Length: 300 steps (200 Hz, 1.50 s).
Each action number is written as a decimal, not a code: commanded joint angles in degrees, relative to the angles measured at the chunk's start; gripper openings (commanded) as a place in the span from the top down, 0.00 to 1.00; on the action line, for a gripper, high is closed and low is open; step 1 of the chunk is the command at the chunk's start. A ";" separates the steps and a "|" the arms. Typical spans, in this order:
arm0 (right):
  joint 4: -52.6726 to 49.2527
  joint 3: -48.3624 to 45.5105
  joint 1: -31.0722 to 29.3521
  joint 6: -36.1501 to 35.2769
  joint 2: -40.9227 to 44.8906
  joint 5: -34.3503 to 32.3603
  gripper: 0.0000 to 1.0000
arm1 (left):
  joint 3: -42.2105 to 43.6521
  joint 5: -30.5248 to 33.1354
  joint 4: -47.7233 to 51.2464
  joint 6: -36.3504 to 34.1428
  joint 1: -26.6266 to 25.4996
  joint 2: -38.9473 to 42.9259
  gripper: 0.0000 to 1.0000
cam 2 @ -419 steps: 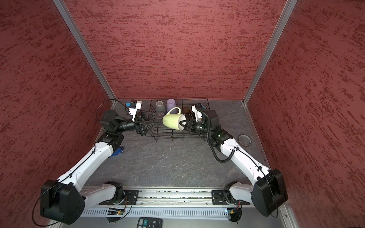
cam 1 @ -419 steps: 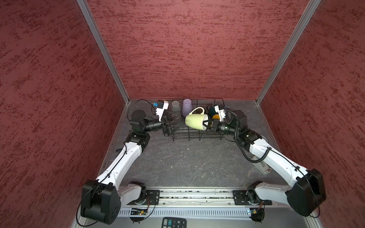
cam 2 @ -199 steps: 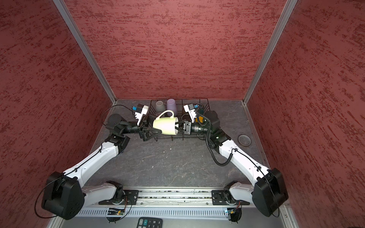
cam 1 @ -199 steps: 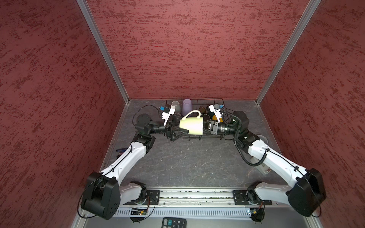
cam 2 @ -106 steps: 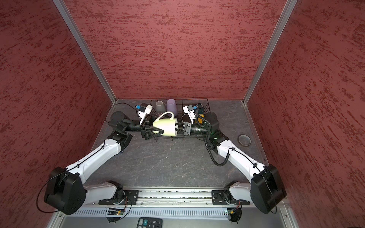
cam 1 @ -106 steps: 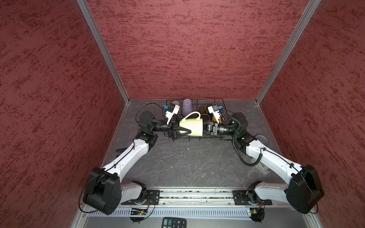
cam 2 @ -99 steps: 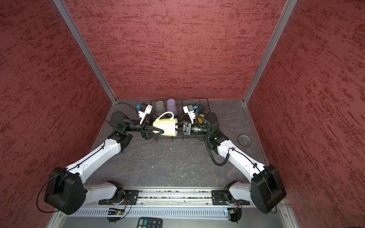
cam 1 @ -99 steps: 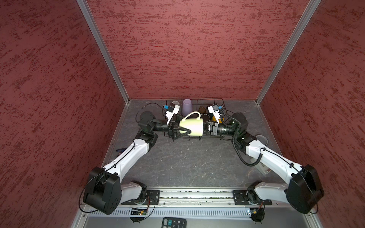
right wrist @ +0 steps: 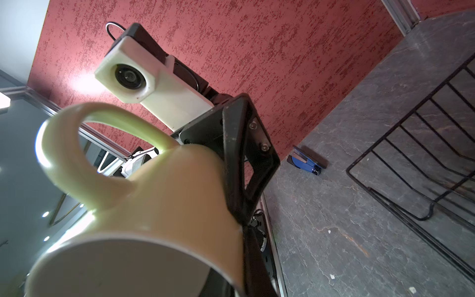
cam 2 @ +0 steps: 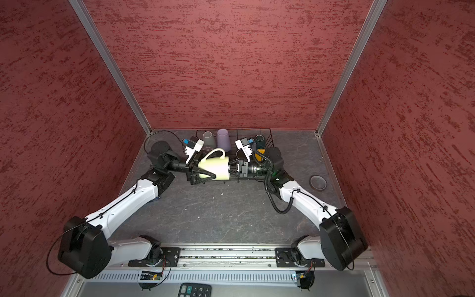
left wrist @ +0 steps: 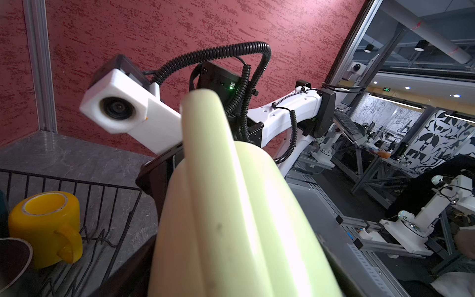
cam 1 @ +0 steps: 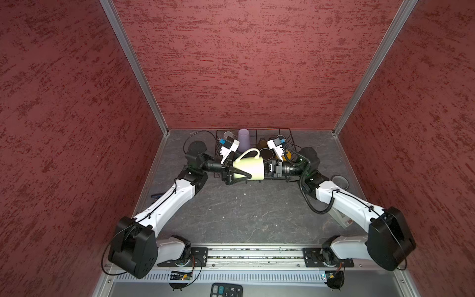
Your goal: Load the cups into the dish rack
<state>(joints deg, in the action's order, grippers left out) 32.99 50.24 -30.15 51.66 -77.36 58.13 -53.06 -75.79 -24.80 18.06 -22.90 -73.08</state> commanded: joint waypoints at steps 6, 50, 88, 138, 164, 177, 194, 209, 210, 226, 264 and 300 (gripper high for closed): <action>7.94 1.35 -0.87 2.46 -0.19 -1.87 1.00 | -1.41 -7.49 5.99 -4.50 -3.54 0.05 0.23; 8.54 0.67 -0.83 3.03 -0.15 -3.02 1.00 | -4.68 -5.95 11.85 -5.86 -3.47 -0.47 0.49; 8.80 -0.12 -0.87 3.79 -0.28 -4.93 0.96 | -6.28 -4.37 13.22 -4.14 -2.80 -0.45 0.85; 6.22 -0.52 -0.07 3.31 1.00 -10.20 0.67 | -3.39 4.58 9.99 -1.17 1.98 3.95 1.00; 1.37 -2.05 1.93 1.04 4.27 -15.88 0.51 | -3.17 8.91 13.69 -3.49 3.32 6.54 1.00; -6.23 -1.88 2.98 -2.75 6.83 -21.04 0.41 | -4.71 12.16 19.98 -6.93 3.59 7.09 1.00; -20.60 0.06 3.68 -9.24 10.23 -31.46 0.28 | -6.95 15.33 26.09 -8.74 4.17 6.37 1.00; -26.83 0.46 4.37 -11.78 12.80 -37.48 0.21 | -8.51 16.24 29.18 -8.33 4.75 4.88 1.00; -27.01 0.47 4.43 -11.86 12.96 -37.78 0.21 | -8.53 16.22 29.23 -8.28 4.81 4.75 1.00; -29.11 -0.06 5.48 -12.02 14.67 -40.16 0.17 | -9.02 16.24 29.35 -6.83 5.12 3.33 1.00; -30.95 -0.26 6.16 -13.18 16.05 -40.76 0.16 | -9.08 15.86 28.36 -6.33 5.07 1.45 1.00; -31.95 2.35 6.25 -14.71 13.48 -34.21 0.21 | -8.90 12.22 27.75 -6.68 5.16 0.83 1.00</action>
<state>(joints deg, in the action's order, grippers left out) 3.16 49.04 -24.16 39.13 -62.13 20.34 -60.14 -60.12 6.02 11.97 -18.00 -72.88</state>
